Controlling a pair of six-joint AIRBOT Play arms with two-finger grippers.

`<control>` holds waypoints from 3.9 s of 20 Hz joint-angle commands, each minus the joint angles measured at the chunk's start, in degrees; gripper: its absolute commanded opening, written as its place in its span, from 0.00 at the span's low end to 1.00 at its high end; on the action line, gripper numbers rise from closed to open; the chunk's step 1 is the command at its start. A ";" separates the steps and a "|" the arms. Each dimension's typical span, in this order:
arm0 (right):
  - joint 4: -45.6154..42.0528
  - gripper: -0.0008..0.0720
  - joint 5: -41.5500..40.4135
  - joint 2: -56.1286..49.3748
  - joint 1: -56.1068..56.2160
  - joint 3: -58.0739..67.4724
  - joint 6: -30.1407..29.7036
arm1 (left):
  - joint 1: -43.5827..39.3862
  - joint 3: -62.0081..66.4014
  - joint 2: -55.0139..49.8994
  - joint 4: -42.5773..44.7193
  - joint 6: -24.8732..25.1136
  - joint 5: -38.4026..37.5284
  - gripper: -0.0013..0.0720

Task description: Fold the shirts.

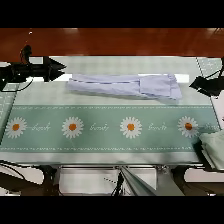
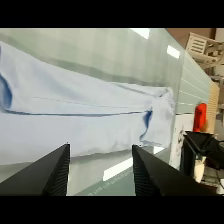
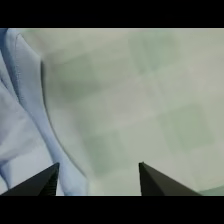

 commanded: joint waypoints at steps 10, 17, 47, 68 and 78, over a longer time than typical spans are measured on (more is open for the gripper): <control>27.28 0.86 -3.61 -13.33 10.45 0.00 -4.76 | -1.62 0.13 0.46 -15.78 -0.37 -3.58 0.61; 30.45 0.06 1.88 -7.54 13.27 2.40 -9.90 | -2.89 0.13 0.46 -17.66 -0.37 -5.03 0.17; -7.87 0.06 22.82 40.33 39.78 2.38 21.18 | -53.66 0.09 -4.52 4.90 -8.52 9.42 0.05; 5.90 0.06 -22.77 -0.04 58.07 2.38 19.78 | 7.63 0.09 35.74 4.90 -5.49 -8.44 0.05; 5.51 0.62 -18.64 5.51 54.12 2.38 18.10 | 4.07 0.07 36.68 5.11 -3.43 -9.05 0.05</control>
